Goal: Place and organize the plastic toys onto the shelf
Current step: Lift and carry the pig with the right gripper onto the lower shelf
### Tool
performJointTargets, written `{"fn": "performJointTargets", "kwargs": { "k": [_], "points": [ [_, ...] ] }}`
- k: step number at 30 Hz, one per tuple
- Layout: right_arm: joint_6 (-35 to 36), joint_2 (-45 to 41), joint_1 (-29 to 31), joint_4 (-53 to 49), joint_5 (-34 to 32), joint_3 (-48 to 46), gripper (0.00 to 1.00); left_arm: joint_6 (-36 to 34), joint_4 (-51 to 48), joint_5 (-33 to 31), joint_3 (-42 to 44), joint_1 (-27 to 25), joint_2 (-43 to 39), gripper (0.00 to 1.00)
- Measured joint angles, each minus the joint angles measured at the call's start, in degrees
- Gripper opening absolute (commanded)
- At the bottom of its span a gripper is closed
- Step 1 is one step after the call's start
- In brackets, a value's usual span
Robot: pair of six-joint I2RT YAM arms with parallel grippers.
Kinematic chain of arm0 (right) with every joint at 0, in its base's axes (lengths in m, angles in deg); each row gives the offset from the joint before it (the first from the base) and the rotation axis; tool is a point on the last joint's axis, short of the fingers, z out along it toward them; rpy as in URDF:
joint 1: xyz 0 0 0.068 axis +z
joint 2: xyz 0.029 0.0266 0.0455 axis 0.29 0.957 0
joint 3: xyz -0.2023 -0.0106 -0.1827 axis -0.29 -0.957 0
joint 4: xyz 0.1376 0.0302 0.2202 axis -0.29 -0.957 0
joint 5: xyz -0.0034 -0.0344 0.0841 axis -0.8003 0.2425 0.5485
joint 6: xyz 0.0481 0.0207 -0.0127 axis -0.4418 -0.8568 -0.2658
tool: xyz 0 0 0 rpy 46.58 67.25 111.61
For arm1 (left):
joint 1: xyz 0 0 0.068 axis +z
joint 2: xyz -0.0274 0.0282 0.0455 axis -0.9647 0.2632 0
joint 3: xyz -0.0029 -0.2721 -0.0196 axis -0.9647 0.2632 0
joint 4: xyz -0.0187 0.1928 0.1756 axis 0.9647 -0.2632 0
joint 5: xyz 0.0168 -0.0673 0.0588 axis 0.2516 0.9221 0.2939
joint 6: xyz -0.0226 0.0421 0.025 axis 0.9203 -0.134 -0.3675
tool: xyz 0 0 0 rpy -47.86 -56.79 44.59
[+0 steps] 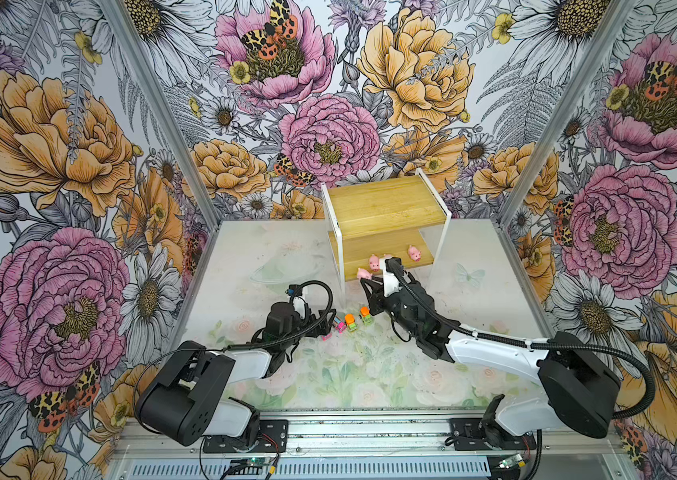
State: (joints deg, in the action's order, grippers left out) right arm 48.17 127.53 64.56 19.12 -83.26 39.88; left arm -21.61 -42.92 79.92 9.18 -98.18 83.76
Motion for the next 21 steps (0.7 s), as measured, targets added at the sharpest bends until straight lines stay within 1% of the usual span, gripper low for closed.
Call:
{"fn": "performJointTargets", "kwargs": {
  "k": [7, 15, 21],
  "points": [
    [-2.3, 5.3, 2.0, -2.5, -5.5, 6.2, 0.23, -0.2, -1.1, 0.0, 0.0, 0.0, -0.9, 0.99],
    [-6.1, 8.2, 2.8, -4.8, -11.0, 8.7, 0.23, -0.2, -1.5, 0.0, 0.0, 0.0, -1.2, 0.99],
    [-7.9, 10.2, 3.1, -5.6, -12.9, 11.0, 0.23, -0.2, -1.5, 0.0, 0.0, 0.0, -1.2, 0.99]
  ]
}}
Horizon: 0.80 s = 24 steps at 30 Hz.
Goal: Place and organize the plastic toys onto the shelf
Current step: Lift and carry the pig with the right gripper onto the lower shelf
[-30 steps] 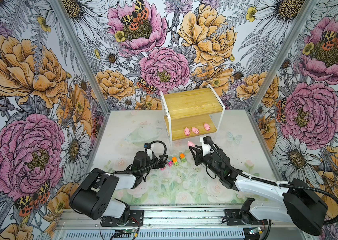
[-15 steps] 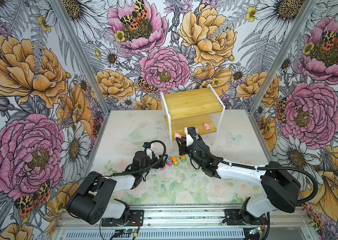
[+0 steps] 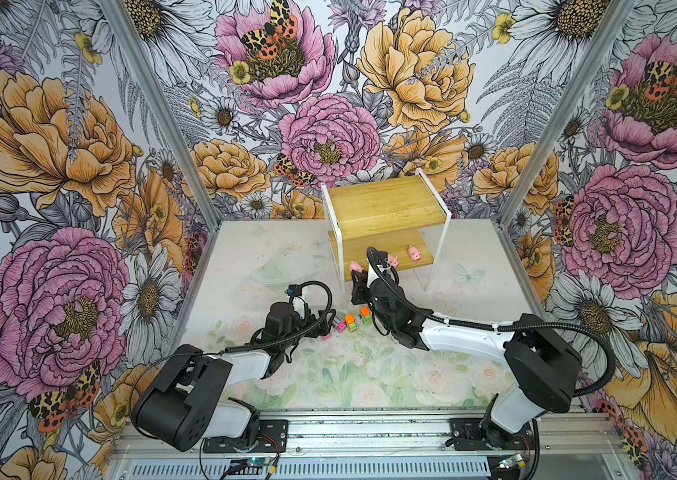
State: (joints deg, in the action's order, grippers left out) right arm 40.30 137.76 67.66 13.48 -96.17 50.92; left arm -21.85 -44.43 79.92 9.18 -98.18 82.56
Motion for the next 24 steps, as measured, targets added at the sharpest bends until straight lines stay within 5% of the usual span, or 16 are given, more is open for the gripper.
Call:
{"fn": "performJointTargets", "kwargs": {
  "k": [24],
  "points": [
    [-3.6, 4.4, 1.5, -3.0, -6.5, 4.3, 0.23, -0.2, 0.0, 0.0, 0.0, 0.0, 0.0, 0.99]
  ]
}}
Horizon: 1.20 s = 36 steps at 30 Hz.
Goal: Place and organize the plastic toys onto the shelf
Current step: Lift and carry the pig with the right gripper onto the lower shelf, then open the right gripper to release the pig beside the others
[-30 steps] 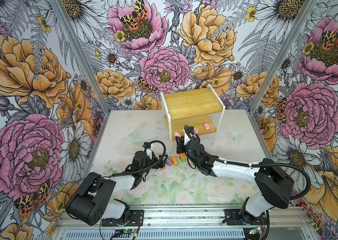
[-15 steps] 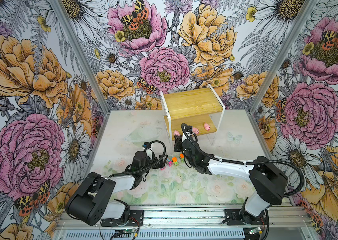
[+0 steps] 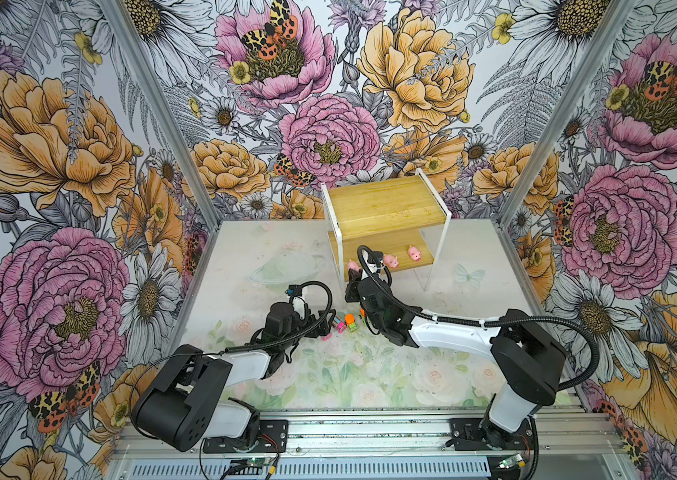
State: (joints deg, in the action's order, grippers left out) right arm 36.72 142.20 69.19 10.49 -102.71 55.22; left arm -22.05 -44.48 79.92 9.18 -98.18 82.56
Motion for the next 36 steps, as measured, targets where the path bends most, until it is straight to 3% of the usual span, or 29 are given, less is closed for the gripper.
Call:
{"fn": "performJointTargets", "kwargs": {
  "k": [14, 29, 36],
  "points": [
    [-0.1, 1.7, 0.0, -0.2, -1.4, 1.4, 0.24, 0.0, -0.2, 0.0, 0.0, 0.0, 0.0, 0.99],
    [-0.9, 2.0, 0.0, 0.0, -1.5, 1.7, 0.38, -0.2, -0.8, 0.0, 0.0, 0.0, 0.0, 0.99],
    [-0.9, 0.8, 0.0, 0.2, -1.3, 0.3, 0.41, -0.2, -0.8, 0.0, 0.0, 0.0, 0.0, 0.99]
  ]
}}
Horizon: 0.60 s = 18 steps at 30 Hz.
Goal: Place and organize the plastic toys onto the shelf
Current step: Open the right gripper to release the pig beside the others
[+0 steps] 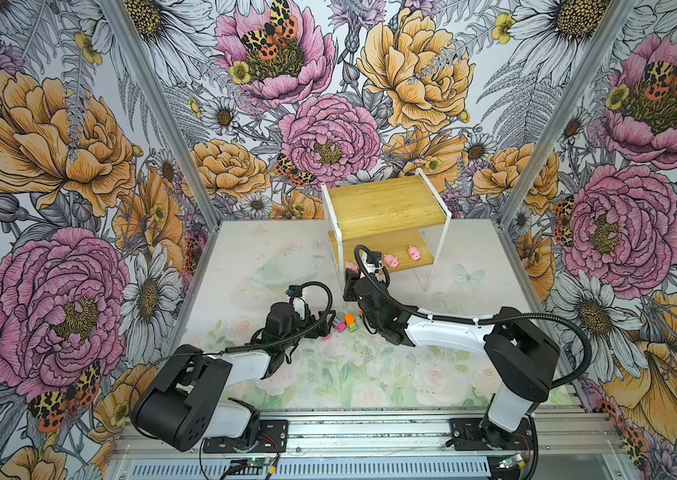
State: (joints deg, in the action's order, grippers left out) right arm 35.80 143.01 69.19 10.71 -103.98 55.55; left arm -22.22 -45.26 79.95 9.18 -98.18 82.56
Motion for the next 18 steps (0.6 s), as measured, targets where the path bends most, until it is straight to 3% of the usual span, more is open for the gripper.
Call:
{"fn": "performJointTargets", "kwargs": {
  "k": [11, 18],
  "points": [
    [0.2, -3.0, -0.6, -0.4, 5.1, -2.8, 0.45, 0.0, -0.2, 0.0, 0.0, 0.0, 0.0, 0.99],
    [3.6, -4.7, -2.8, 0.0, 14.4, -4.3, 0.46, -0.1, -0.2, 0.0, 0.0, 0.1, 0.0, 0.99]
  ]
}}
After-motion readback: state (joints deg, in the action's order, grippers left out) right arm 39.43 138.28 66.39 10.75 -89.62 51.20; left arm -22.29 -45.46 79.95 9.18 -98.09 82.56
